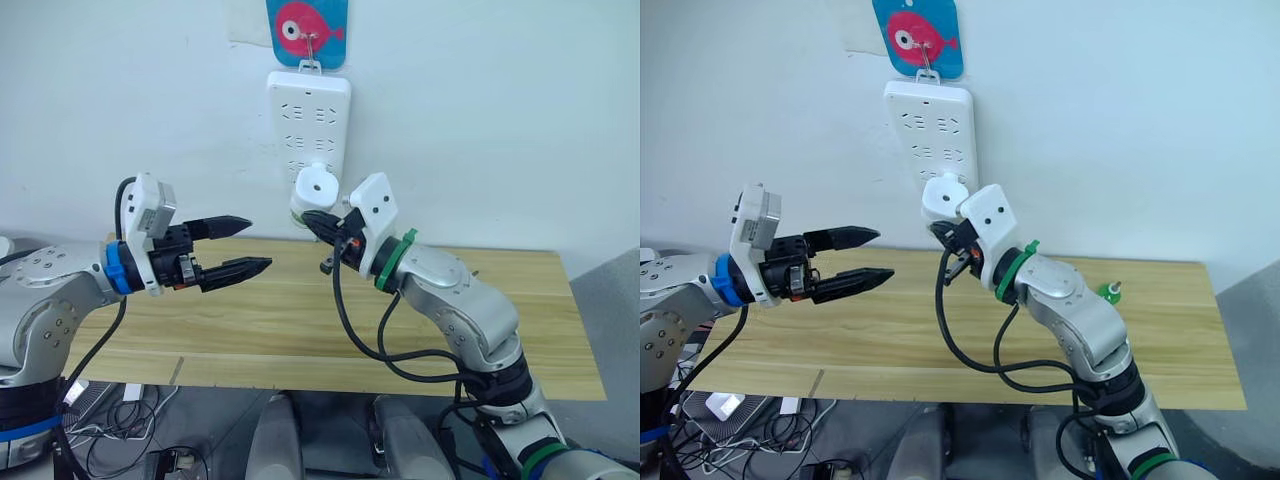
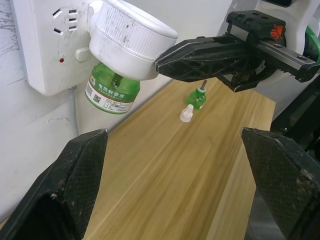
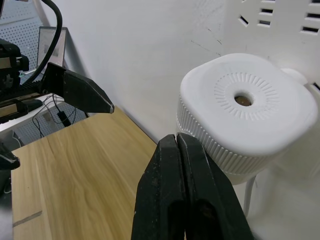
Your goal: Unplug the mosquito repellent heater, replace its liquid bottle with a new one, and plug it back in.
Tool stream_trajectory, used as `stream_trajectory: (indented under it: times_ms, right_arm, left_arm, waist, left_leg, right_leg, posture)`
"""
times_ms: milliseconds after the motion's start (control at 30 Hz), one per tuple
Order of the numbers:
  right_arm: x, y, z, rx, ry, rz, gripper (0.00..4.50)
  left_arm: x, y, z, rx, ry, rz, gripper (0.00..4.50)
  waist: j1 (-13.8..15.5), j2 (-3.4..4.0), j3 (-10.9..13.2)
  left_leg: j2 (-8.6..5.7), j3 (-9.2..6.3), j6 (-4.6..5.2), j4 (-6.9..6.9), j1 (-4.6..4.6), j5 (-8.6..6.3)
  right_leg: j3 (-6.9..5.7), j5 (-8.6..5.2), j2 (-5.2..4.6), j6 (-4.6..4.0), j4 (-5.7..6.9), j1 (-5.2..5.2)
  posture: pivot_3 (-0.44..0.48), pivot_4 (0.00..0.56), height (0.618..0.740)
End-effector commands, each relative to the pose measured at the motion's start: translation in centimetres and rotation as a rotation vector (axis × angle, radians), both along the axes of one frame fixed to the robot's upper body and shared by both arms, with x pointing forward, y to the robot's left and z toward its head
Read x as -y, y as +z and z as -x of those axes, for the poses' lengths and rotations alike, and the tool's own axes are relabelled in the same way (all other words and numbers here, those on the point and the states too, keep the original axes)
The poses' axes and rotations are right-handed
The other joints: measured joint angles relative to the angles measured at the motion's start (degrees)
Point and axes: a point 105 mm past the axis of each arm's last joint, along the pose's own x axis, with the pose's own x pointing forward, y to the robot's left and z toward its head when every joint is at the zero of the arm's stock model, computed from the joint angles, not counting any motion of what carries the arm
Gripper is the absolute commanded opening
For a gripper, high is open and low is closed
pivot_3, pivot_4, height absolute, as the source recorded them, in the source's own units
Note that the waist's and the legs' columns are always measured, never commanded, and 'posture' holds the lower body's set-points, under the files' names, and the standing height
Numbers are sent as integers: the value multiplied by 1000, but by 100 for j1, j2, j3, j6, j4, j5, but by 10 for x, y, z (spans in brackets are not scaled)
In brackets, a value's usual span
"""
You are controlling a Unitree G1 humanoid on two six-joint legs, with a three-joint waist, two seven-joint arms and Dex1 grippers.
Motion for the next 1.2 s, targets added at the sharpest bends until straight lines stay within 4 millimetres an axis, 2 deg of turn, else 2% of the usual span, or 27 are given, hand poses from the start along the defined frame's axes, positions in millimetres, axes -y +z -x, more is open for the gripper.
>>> stream_trajectory:
  times_ms: [33,333,767,1067,1200]
  right_arm:
    - [31,22,-22,105,-217,-30,60]
    - [38,19,-26,94,-273,-11,60]
    - [10,19,11,56,-4,-60,60]
    - [6,13,20,44,54,-29,60]
    - [3,10,17,27,40,-26,60]
  left_arm:
    - [1,7,1,43,-10,-14,4500]
    - [2,7,0,43,-12,-15,4500]
    - [2,7,-1,49,-10,-19,4500]
    - [2,6,-1,52,-10,-21,4500]
    - [2,6,-1,52,-12,-21,4500]
  waist:
    - [2,0,0]
    - [11,0,0]
    - [-28,-1,0]
    - [-31,-1,0]
    - [-31,-1,-1]
  left_leg:
    - [0,-5,0,0,0,4]
    - [-5,-31,15,-3,-1,72]
    - [-8,-27,32,-18,-8,117]
    - [-7,-26,31,-36,-9,115]
    - [-7,-24,31,-46,-9,114]
  right_leg:
    - [-5,2,0,-2,1,1]
    - [-25,39,4,6,4,6]
    - [-13,73,7,30,-2,-5]
    - [-13,82,8,0,-17,-8]
    - [-14,80,7,-3,-23,-12]
  posture:
    - [-24,251,740]
    - [-30,249,740]
    - [-29,248,740]
    - [-27,244,740]
    - [-24,243,740]
